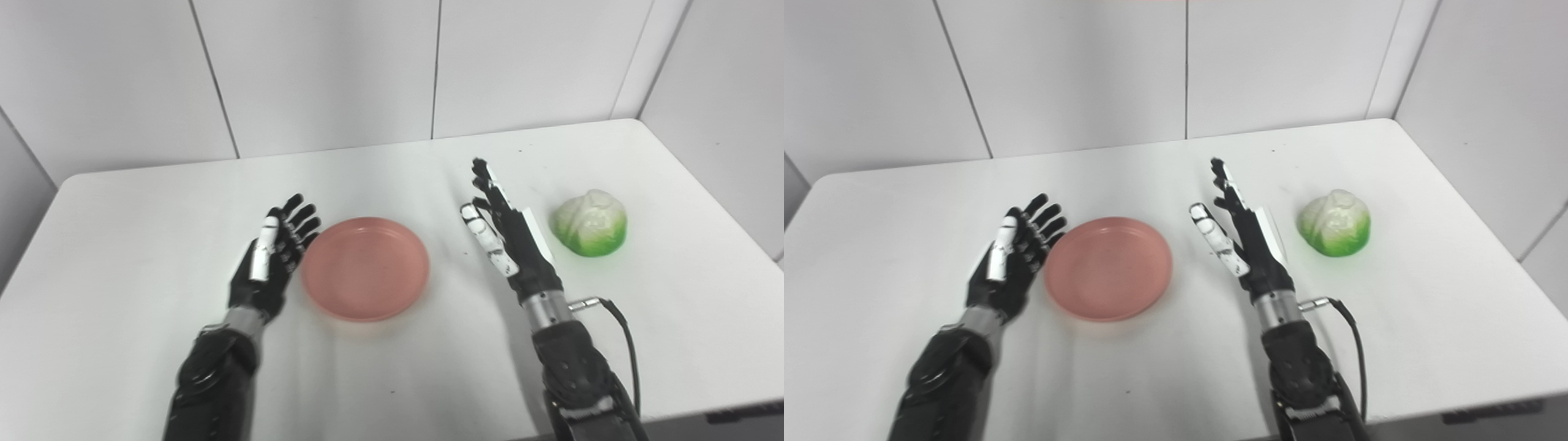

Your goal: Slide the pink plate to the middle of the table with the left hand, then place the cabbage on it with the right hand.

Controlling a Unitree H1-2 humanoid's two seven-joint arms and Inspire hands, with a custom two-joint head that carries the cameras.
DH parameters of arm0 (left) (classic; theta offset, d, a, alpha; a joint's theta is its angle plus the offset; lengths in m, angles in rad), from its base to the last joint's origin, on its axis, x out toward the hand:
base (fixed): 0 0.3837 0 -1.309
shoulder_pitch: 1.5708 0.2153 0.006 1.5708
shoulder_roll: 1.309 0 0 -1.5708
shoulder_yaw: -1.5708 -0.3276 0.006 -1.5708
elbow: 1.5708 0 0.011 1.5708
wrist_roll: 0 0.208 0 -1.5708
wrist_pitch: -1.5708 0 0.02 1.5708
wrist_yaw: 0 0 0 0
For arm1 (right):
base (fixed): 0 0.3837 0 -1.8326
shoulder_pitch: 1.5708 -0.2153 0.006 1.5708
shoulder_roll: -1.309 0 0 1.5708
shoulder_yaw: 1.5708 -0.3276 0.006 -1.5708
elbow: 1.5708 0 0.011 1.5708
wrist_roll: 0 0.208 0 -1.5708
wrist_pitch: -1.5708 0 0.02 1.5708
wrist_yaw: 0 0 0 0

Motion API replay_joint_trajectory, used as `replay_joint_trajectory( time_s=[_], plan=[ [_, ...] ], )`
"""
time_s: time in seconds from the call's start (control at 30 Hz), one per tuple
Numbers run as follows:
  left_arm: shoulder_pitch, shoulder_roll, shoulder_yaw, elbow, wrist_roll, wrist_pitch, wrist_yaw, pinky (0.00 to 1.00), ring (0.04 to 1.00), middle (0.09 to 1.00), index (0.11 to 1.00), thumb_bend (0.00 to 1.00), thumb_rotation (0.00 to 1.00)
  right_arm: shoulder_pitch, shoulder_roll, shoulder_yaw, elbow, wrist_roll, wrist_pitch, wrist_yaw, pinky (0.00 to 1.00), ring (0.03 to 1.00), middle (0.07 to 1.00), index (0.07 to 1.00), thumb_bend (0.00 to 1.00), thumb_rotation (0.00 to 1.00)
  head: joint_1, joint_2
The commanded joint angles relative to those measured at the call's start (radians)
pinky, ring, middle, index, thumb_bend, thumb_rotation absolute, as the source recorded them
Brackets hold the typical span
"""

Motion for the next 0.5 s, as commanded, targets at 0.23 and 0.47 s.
replay_joint_trajectory(
  time_s=[0.23, 0.47],
  plan=[
    [0.008, 0.041, 0.021, 0.131, -0.019, -0.015, -0.037, 0.9, 0.893, 0.903, 0.893, 0.46, 1.0, -0.109, -0.061, -0.069, -0.153, -0.169, 0.098, -0.034, 0.77, 0.831, 0.876, 0.908, 0.78, 0.91, -0.087, -0.025],
    [-0.017, 0.064, 0.036, 0.203, -0.048, -0.048, -0.079, 0.91, 0.899, 0.91, 0.903, 0.48, 1.0, -0.128, -0.129, -0.126, -0.199, -0.219, 0.156, -0.027, 0.79, 0.831, 0.858, 0.898, 0.9, 0.65, -0.132, -0.032]
  ],
)
